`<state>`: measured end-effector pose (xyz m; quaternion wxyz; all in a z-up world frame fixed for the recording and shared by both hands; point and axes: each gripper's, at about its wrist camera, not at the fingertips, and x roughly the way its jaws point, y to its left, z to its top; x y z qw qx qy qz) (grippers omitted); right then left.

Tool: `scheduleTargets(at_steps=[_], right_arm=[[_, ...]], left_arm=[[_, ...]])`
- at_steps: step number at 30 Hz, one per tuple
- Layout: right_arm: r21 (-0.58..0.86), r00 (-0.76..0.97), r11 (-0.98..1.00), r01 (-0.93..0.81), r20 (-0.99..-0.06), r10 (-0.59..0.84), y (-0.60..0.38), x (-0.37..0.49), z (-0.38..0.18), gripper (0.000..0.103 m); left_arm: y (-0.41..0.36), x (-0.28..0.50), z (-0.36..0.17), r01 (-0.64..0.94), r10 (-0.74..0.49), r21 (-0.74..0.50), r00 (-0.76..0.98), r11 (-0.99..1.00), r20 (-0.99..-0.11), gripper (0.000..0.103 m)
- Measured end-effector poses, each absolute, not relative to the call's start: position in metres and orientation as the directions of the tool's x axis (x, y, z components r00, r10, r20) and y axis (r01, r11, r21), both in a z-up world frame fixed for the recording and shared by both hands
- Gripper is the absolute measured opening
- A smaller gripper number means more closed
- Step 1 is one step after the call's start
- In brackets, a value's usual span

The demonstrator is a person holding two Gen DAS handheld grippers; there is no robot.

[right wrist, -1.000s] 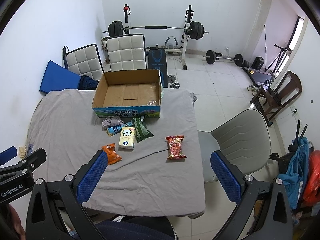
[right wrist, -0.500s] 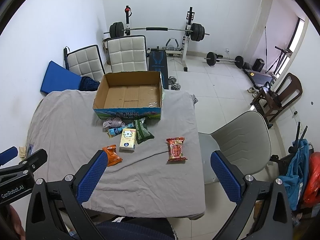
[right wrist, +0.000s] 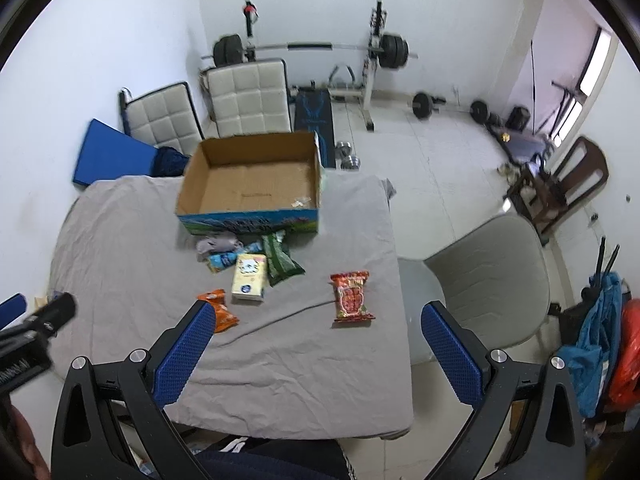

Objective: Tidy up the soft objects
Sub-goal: 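Grasp the red-patterned bag with the right tool while the left tool grasps the orange bag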

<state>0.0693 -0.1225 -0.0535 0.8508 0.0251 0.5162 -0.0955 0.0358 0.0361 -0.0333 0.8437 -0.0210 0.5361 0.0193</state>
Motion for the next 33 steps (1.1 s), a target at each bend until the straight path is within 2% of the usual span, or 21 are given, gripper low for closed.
scheduleTargets(at_steps=[4, 12, 16, 22, 24, 27, 29, 30, 31, 32, 33], right_arm=[[-0.087, 0.371, 0.971, 0.221, -0.914, -0.166, -0.154, 0.107, -0.099, 0.103], [-0.136, 0.154, 0.966, 0.22, -0.973, -0.172, -0.208, 0.174, -0.239, 0.103], [-0.129, 0.035, 0.967, 0.218, -0.99, -0.14, -0.228, 0.198, -0.327, 0.103], [-0.104, -0.078, 0.97, 0.222, -0.993, -0.089, -0.245, 0.214, -0.413, 0.102], [-0.09, -0.112, 0.969, 0.231, -0.992, -0.066, -0.249, 0.218, -0.434, 0.101], [-0.058, -0.14, 0.969, 0.241, -0.99, -0.025, -0.251, 0.22, -0.457, 0.099], [-0.044, -0.151, 0.968, 0.248, -0.989, -0.006, -0.252, 0.222, -0.467, 0.096], [-0.04, -0.158, 0.967, 0.252, -0.987, 0.0, -0.252, 0.223, -0.472, 0.093], [-0.029, -0.167, 0.966, 0.258, -0.986, 0.015, -0.252, 0.223, -0.478, 0.086], [-0.017, -0.177, 0.964, 0.266, -0.984, 0.031, -0.252, 0.223, -0.483, 0.073], [-0.014, -0.189, 0.962, 0.274, -0.981, 0.039, -0.253, 0.223, -0.488, 0.068]], left_arm=[[0.037, 0.075, -0.088, -0.067, 0.051, 0.029, 0.354, 0.997, -0.934, 0.103], [0.036, 0.13, -0.225, -0.091, -0.028, -0.04, 0.12, 0.995, -0.992, 0.103], [0.033, 0.147, -0.294, -0.123, -0.061, -0.061, 0.008, 0.99, -0.998, 0.102], [0.032, 0.163, -0.373, -0.177, -0.09, -0.07, -0.109, 0.982, -0.99, 0.1], [0.035, 0.165, -0.389, -0.2, -0.104, -0.077, -0.132, 0.977, -0.986, 0.096], [0.039, 0.165, -0.413, -0.231, -0.127, -0.085, -0.173, 0.969, -0.977, 0.078], [0.04, 0.163, -0.422, -0.24, -0.133, -0.087, -0.181, 0.967, -0.974, 0.046], [0.04, 0.161, -0.425, -0.243, -0.14, -0.094, -0.18, 0.966, -0.974, 0.042], [0.039, 0.16, -0.425, -0.235, -0.125, -0.083, -0.169, 0.968, -0.978, 0.042], [0.038, 0.158, -0.424, -0.229, -0.119, -0.081, -0.157, 0.97, -0.98, 0.041], [0.036, 0.155, -0.423, -0.22, -0.11, -0.076, -0.146, 0.973, -0.983, 0.04]])
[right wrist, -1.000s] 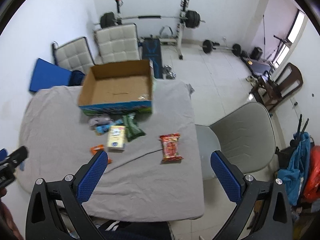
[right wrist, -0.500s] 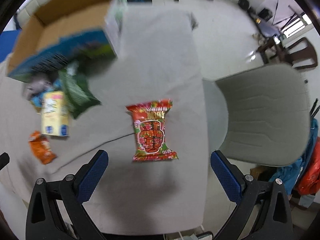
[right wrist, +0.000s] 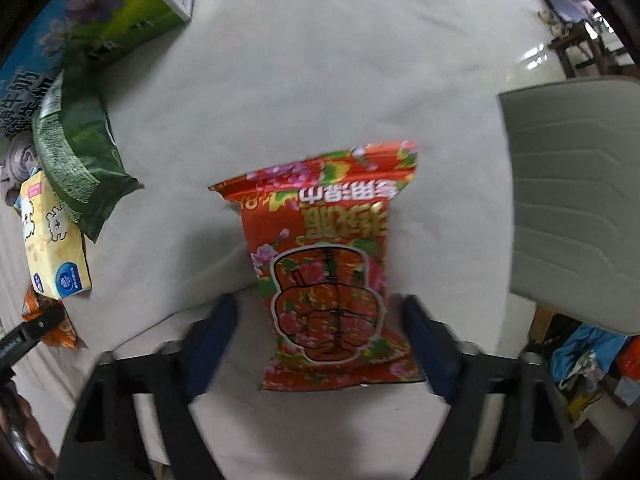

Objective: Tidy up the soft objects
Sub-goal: 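Grasp the red-patterned bag with the right tool while the left tool grasps the orange bag, then carry both bags into the cardboard box and open both tools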

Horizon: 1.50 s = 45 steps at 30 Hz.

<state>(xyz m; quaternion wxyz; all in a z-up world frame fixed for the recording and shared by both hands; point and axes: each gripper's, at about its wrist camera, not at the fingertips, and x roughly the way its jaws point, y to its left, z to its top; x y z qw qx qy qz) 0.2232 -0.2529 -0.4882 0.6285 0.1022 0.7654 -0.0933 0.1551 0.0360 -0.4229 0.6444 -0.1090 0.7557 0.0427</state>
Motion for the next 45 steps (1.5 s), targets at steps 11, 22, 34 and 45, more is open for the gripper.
scheduleTargets(at_steps=[11, 22, 34, 45], right_arm=[[0.046, -0.144, 0.956, 0.291, -0.985, 0.092, -0.256, 0.208, -0.484, 0.048], [0.232, 0.017, 0.958, 0.169, -0.972, 0.232, -0.236, 0.211, -0.357, 0.048], [0.235, 0.186, 0.968, 0.089, -0.959, 0.216, -0.187, 0.324, -0.259, 0.048], [0.163, 0.201, 0.978, 0.134, -0.97, 0.134, -0.166, 0.472, -0.291, 0.048]], left_arm=[[0.013, 0.115, -0.37, -0.183, -0.038, -0.021, -0.088, 0.983, -0.995, 0.032], [0.0, 0.13, -0.245, -0.152, -0.156, -0.175, 0.124, 0.973, -0.98, 0.032], [-0.015, 0.292, -0.209, 0.025, -0.224, -0.224, 0.22, 0.974, -0.949, 0.032], [-0.023, 0.413, -0.24, 0.117, -0.183, -0.161, 0.217, 0.98, -0.959, 0.031]])
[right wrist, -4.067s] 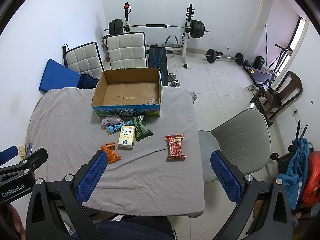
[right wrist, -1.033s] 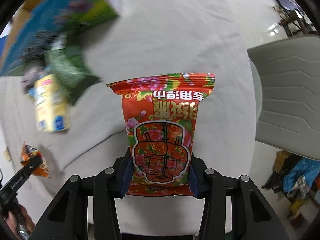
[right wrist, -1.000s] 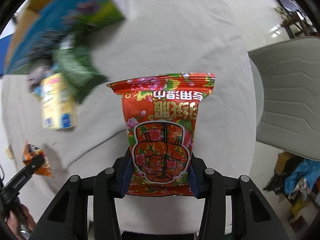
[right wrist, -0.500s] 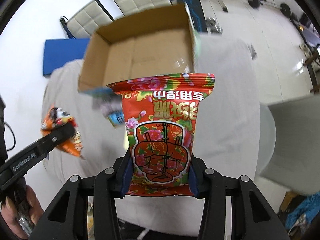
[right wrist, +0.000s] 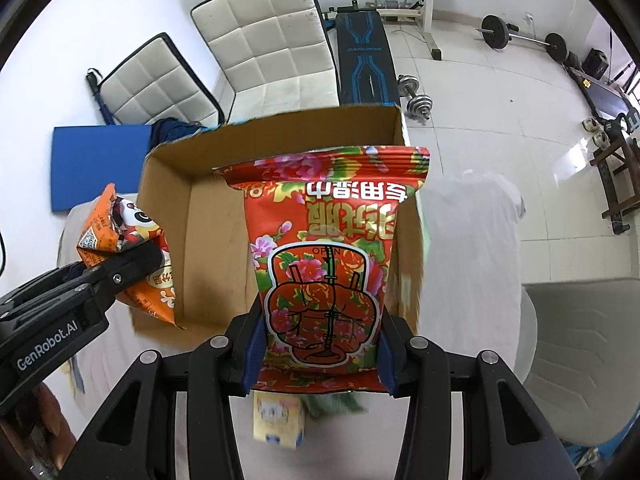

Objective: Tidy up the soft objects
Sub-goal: 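Carry both bags into the cardboard box and open both tools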

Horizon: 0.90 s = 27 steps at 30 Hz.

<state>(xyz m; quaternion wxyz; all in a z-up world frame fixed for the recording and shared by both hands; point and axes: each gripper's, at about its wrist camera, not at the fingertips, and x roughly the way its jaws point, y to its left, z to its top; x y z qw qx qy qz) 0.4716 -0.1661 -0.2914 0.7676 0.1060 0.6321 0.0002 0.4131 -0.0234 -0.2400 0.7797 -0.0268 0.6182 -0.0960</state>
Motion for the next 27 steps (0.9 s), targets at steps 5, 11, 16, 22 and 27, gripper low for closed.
scheduleTargets(at_steps=[5, 11, 16, 22, 27], right_arm=[[0.152, 0.177, 0.979, 0.138, -0.976, 0.127, -0.159, 0.51, -0.323, 0.048], [0.136, 0.132, 0.982, 0.129, -0.984, 0.119, -0.155, 0.534, -0.37, 0.048], [0.128, 0.088, 0.983, 0.129, -0.989, 0.117, -0.156, 0.543, -0.402, 0.048], [0.116, 0.048, 0.985, 0.129, -0.993, 0.111, -0.153, 0.555, -0.432, 0.048], [0.111, 0.012, 0.984, 0.136, -0.994, 0.111, -0.155, 0.569, -0.451, 0.048]], left_arm=[[-0.023, 0.449, -0.266, 0.123, -0.196, -0.175, 0.191, 0.977, -0.962, 0.032], [-0.027, 0.479, -0.301, 0.128, -0.213, -0.197, 0.126, 0.972, -0.969, 0.031], [-0.03, 0.494, -0.336, 0.105, -0.241, -0.238, 0.015, 0.965, -0.97, 0.031], [-0.03, 0.505, -0.368, 0.079, -0.26, -0.265, -0.06, 0.961, -0.964, 0.031], [-0.032, 0.511, -0.386, 0.048, -0.312, -0.319, -0.122, 0.946, -0.942, 0.031]])
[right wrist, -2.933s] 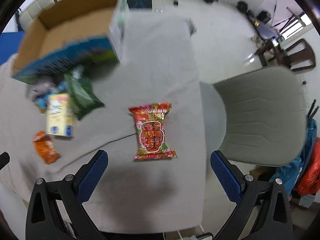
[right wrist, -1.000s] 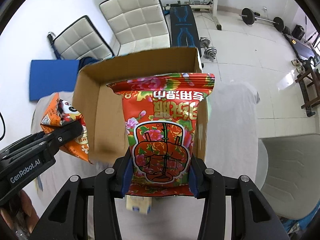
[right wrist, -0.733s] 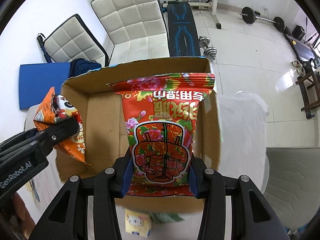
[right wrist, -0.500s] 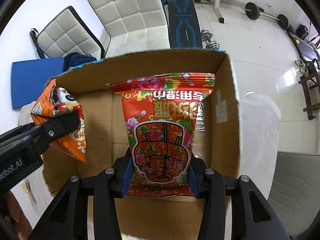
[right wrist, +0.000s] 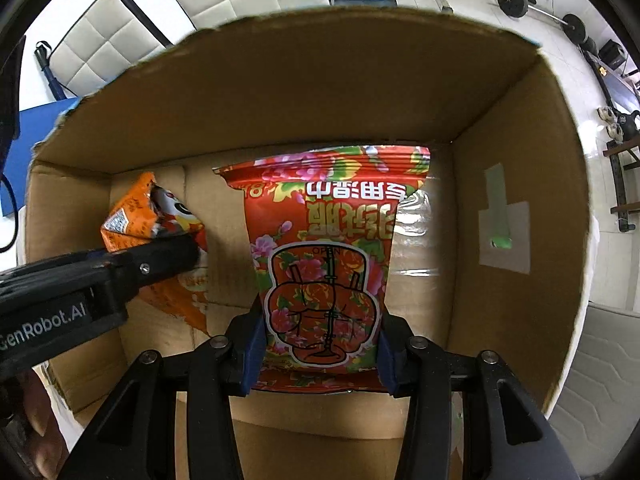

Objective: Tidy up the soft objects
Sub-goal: 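Carry both bags into the cardboard box and open both tools, then lift both tools out of the box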

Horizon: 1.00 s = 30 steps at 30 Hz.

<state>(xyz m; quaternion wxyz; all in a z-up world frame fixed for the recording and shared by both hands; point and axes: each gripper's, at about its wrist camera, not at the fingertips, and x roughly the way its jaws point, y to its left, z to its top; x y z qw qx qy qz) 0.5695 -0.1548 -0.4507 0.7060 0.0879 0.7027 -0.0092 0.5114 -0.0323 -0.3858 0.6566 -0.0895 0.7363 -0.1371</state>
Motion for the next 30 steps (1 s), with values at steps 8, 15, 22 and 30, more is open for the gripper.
scheduleTargets(at_steps=[8, 15, 22, 30], right_arm=[[0.107, -0.018, 0.986, 0.129, -0.994, 0.11, -0.152, 0.575, -0.464, 0.048], [0.139, -0.041, 0.981, 0.135, -0.988, 0.146, -0.15, 0.571, -0.464, 0.049], [0.105, -0.041, 0.986, 0.128, -0.993, 0.111, -0.149, 0.566, -0.452, 0.064], [0.064, -0.002, 0.993, 0.097, -0.998, 0.064, -0.134, 0.536, -0.42, 0.084]], left_arm=[[-0.036, 0.515, -0.394, 0.034, -0.348, -0.357, -0.157, 0.934, -0.924, 0.031], [-0.041, 0.517, -0.391, 0.025, -0.347, -0.356, -0.17, 0.934, -0.922, 0.032], [-0.036, 0.509, -0.366, 0.056, -0.288, -0.295, -0.109, 0.954, -0.952, 0.045], [-0.016, 0.466, -0.32, 0.094, -0.2, -0.196, 0.036, 0.976, -0.979, 0.08]])
